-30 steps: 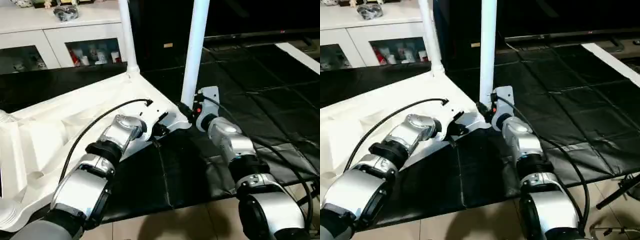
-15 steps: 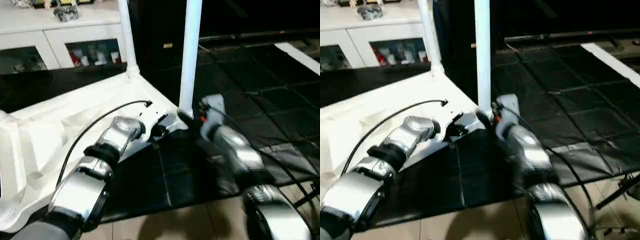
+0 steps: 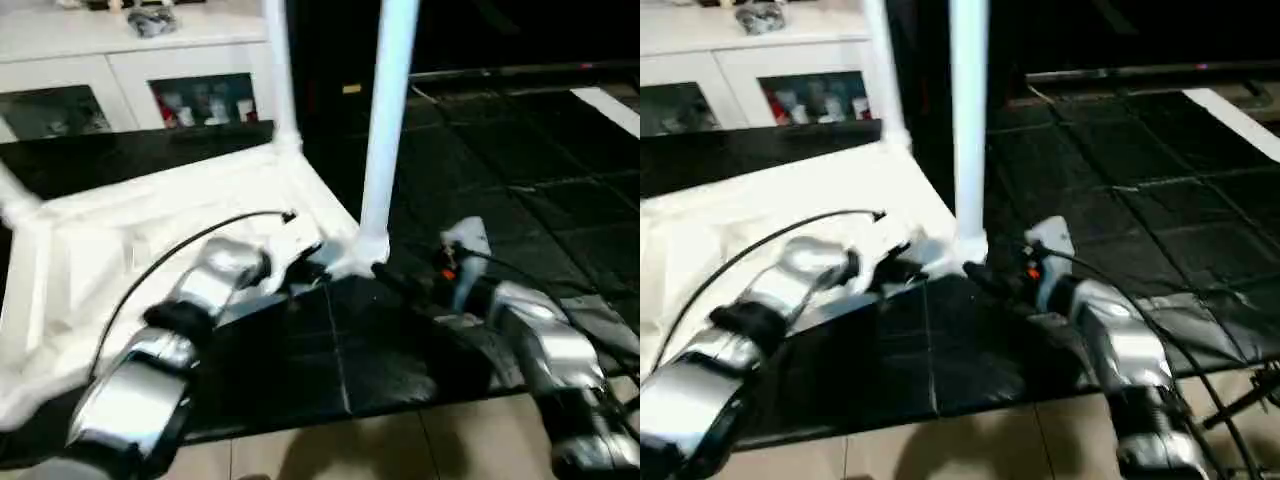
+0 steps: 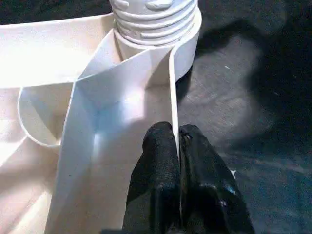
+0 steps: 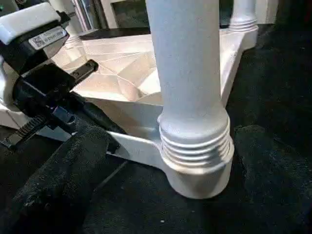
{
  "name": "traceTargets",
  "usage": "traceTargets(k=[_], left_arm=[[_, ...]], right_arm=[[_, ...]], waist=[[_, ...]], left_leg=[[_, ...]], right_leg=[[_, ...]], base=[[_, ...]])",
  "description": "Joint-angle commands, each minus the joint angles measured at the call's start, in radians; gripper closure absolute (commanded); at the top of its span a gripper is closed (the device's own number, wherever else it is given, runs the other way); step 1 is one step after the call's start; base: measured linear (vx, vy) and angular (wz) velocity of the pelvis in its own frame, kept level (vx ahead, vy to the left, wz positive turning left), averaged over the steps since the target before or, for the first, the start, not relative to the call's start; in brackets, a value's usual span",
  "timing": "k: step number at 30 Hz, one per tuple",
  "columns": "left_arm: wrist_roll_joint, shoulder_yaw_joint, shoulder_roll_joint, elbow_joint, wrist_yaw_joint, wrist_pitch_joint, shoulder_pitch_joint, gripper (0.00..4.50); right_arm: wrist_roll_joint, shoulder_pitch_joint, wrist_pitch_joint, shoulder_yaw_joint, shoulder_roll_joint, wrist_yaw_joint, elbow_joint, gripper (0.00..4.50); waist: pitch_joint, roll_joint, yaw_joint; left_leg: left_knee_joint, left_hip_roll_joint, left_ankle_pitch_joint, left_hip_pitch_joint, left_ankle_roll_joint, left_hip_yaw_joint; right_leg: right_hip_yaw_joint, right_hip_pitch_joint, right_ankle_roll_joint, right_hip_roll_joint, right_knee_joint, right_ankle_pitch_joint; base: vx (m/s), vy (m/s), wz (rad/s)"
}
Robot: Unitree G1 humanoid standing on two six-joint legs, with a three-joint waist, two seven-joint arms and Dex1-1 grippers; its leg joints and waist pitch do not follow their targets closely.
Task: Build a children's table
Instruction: Rotate leg to tighten
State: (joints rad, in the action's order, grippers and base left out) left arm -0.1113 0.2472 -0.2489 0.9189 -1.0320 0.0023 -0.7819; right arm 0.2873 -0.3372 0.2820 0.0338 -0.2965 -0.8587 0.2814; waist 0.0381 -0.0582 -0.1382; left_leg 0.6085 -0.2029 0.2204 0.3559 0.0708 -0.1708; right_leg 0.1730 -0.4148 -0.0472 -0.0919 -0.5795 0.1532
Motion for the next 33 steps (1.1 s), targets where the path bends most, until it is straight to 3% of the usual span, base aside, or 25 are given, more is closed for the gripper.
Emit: traceTargets(k=[1,5,8,10,12,13,15,18,19,23,24,29,31,33], left_arm=[[0.020,-0.009,-0.024,-0.043,-0.012,-0.022,0.015,4.50],[0.041,-0.019,-0.038,-0.081,-0.036,-0.020,0.043,4.50],[0.042,0.020,-0.085,-0.176,-0.154,-0.037,0.111,4.50],[0.041,0.033,-0.096,-0.186,-0.189,-0.040,0.118,4.50],[0.031,0.057,-0.108,-0.187,-0.234,-0.059,0.116,4.50],[0.024,0.068,-0.111,-0.183,-0.249,-0.069,0.112,4.50],[0.014,0.083,-0.114,-0.177,-0.263,-0.081,0.106,4.50],[0.004,0.104,-0.115,-0.169,-0.285,-0.096,0.096,4.50],[0.000,0.111,-0.116,-0.172,-0.296,-0.100,0.094,4.50],[-0.005,0.117,-0.117,-0.176,-0.305,-0.106,0.092,4.50],[-0.007,0.129,-0.115,-0.176,-0.326,-0.113,0.086,4.50],[-0.010,0.147,-0.113,-0.173,-0.350,-0.124,0.077,4.50],[-0.011,0.151,-0.114,-0.174,-0.355,-0.126,0.076,4.50],[-0.011,0.155,-0.114,-0.176,-0.362,-0.126,0.077,4.50]], right_arm=[[0.014,0.034,0.017,0.010,0.001,0.023,-0.073,0.02],[0.013,0.062,0.023,0.004,0.005,0.044,-0.106,0.02],[0.012,0.078,0.017,-0.024,-0.012,0.011,-0.138,0.02],[0.009,0.070,0.014,-0.034,-0.025,-0.012,-0.137,0.02],[-0.005,0.047,0.002,-0.053,-0.054,-0.055,-0.121,0.02],[-0.014,0.034,-0.004,-0.063,-0.067,-0.076,-0.108,0.02],[-0.025,0.017,-0.014,-0.078,-0.085,-0.104,-0.088,0.02],[-0.045,-0.012,-0.031,-0.126,-0.120,-0.188,-0.057,0.02],[-0.055,-0.023,-0.035,-0.157,-0.140,-0.241,-0.047,0.02],[-0.058,-0.035,-0.038,-0.180,-0.154,-0.285,-0.034,0.02],[-0.068,-0.069,-0.055,-0.200,-0.160,-0.324,0.018,0.02],[-0.091,-0.141,-0.093,-0.221,-0.151,-0.354,0.130,0.39],[-0.091,-0.150,-0.096,-0.221,-0.146,-0.357,0.144,0.48],[-0.087,-0.159,-0.098,-0.224,-0.143,-0.367,0.157,0.72]], waist=[[-0.076,0.007,0.001],[-0.076,0.006,0.001],[-0.076,0.011,0.008],[-0.073,0.007,0.011],[-0.070,0.013,0.008],[-0.071,0.009,0.004],[-0.068,0.011,0.001],[-0.070,0.012,-0.002],[-0.072,0.012,-0.002],[-0.075,0.015,-0.004],[-0.076,0.016,-0.004],[-0.074,0.016,-0.005],[-0.075,0.016,-0.007],[-0.077,0.017,-0.007]], left_leg=[[-0.060,-0.038,0.037,0.000,-0.103,0.011],[-0.064,-0.036,0.054,-0.001,-0.086,0.011],[-0.067,-0.038,0.048,0.003,-0.086,0.012],[-0.065,-0.035,0.049,0.002,-0.090,0.009],[-0.066,-0.033,0.060,0.000,-0.092,0.006],[-0.067,-0.034,0.066,-0.003,-0.089,0.007],[-0.068,-0.037,0.083,-0.011,-0.082,0.006],[-0.068,-0.040,0.085,-0.014,-0.078,0.005],[-0.067,-0.040,0.077,-0.010,-0.082,0.006],[-0.064,-0.039,0.056,-0.003,-0.098,0.007],[-0.064,-0.040,0.047,-0.002,-0.099,0.008],[-0.063,-0.039,0.057,-0.006,-0.094,0.006],[-0.063,-0.043,0.051,-0.011,-0.092,0.005],[-0.062,-0.044,0.042,-0.007,-0.097,0.007]], right_leg=[[-0.071,0.075,-0.102,-0.079,0.061,0.207],[-0.071,0.076,-0.090,-0.078,0.064,0.228],[-0.071,0.078,-0.090,-0.079,0.061,0.215],[-0.072,0.074,-0.087,-0.076,0.064,0.229],[-0.071,0.073,-0.076,-0.075,0.071,0.268],[-0.070,0.073,-0.068,-0.075,0.071,0.289],[-0.073,0.068,-0.064,-0.077,0.074,0.313],[-0.076,0.068,-0.077,-0.077,0.072,0.297],[-0.077,0.071,-0.088,-0.076,0.065,0.269],[-0.077,0.076,-0.103,-0.078,0.058,0.226],[-0.077,0.076,-0.104,-0.078,0.055,0.221],[-0.076,0.072,-0.101,-0.078,0.063,0.272],[-0.080,0.069,-0.118,-0.077,0.057,0.242],[-0.081,0.072,-0.133,-0.077,0.049,0.207]], base=[[0.000,0.000,0.00],[0.000,0.000,0.00],[0.000,0.000,0.00],[0.000,0.000,0.00],[0.000,0.000,0.00],[0.000,0.000,0.00],[0.000,0.000,0.00],[0.000,0.000,0.00],[0.000,0.000,0.00],[0.000,0.000,0.00],[0.000,0.000,0.00],[0.000,0.000,0.00],[0.000,0.000,0.00],[0.000,0.000,0.00]])
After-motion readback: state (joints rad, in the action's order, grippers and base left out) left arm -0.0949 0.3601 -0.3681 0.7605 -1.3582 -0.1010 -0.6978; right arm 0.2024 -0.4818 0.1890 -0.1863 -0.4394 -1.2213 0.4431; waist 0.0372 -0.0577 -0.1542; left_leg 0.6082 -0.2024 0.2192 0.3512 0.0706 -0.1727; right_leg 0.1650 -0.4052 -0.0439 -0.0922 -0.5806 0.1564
